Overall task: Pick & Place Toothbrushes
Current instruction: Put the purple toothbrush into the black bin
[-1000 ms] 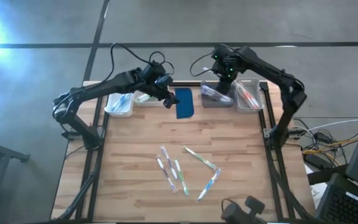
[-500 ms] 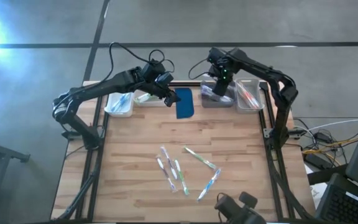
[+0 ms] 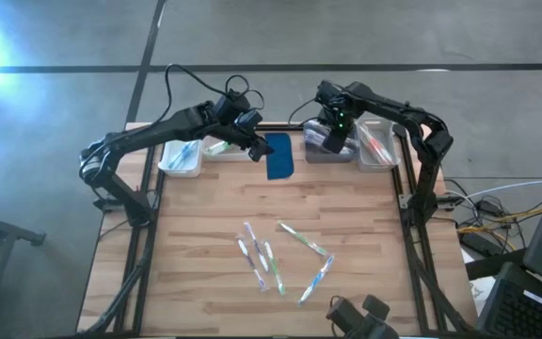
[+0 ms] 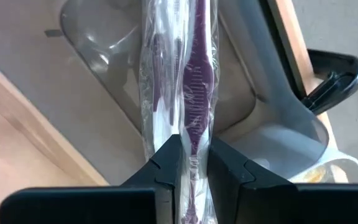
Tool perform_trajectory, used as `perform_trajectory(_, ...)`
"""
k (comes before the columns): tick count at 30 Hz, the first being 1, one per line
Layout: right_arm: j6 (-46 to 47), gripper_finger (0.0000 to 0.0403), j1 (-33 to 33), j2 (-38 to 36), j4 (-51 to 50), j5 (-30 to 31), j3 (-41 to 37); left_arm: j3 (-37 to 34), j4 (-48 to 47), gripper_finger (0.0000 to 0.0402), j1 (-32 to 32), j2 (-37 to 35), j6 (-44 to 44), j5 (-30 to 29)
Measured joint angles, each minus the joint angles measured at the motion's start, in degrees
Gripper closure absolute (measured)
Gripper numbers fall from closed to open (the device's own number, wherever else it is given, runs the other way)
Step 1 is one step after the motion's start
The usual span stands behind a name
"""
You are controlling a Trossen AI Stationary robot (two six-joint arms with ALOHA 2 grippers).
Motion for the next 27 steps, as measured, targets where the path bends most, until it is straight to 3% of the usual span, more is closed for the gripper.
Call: perform_trajectory(27, -1.3, 0.0355, -0.1, 0.3, 9.9, -1.4, -9.1, -0.2, 0.1, 0.0161, 0.0, 0.0, 0.0, 0.0)
